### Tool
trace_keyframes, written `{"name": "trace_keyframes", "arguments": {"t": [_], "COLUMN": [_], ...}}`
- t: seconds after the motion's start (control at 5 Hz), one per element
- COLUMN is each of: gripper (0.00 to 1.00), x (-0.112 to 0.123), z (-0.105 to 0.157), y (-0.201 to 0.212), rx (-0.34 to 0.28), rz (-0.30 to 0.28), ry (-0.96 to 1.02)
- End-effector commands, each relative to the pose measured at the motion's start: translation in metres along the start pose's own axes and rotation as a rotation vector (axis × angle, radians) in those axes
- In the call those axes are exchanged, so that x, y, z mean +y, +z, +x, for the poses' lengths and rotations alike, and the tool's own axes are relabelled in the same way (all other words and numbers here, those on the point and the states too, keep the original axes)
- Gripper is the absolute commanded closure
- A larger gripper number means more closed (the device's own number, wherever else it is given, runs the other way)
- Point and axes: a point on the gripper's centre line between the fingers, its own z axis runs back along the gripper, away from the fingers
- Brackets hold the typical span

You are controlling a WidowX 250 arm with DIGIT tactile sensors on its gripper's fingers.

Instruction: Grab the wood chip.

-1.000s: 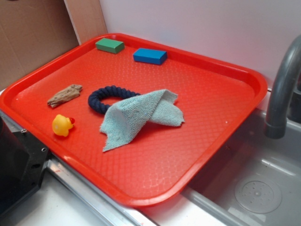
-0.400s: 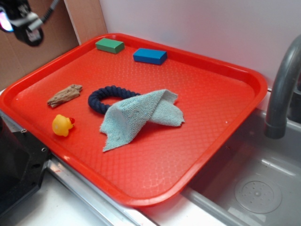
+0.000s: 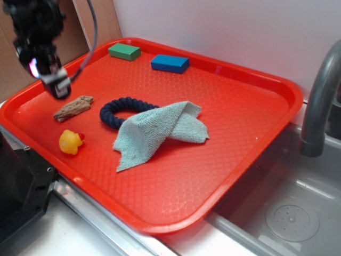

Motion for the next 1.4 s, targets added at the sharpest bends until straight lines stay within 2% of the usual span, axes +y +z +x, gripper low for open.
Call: {"name": "trace_keyframes", "arguments": {"t": [0.0, 0.2, 0.4, 0.6, 0.8, 1.0, 1.2], "gripper": [0.0, 0.0, 1.0, 1.0, 1.0, 1.0, 1.0], "x": [0.004, 0.002, 0.003, 0.004, 0.009, 0.01, 0.01], "z": [0.016, 0.029, 0.035, 0.037, 0.027, 0.017, 0.013], "y": [-0.038, -0.043, -0.045, -0.038, -0.014, 0.036, 0.086], "rx": [0.027, 0.05, 0.05, 0.026, -0.025, -0.048, -0.038], "rz": [0.007, 0.002, -0.01, -0.016, -0.034, -0.027, -0.035], "ry": [-0.056, -0.066, -0.05, -0.037, -0.003, 0.072, 0.163]}}
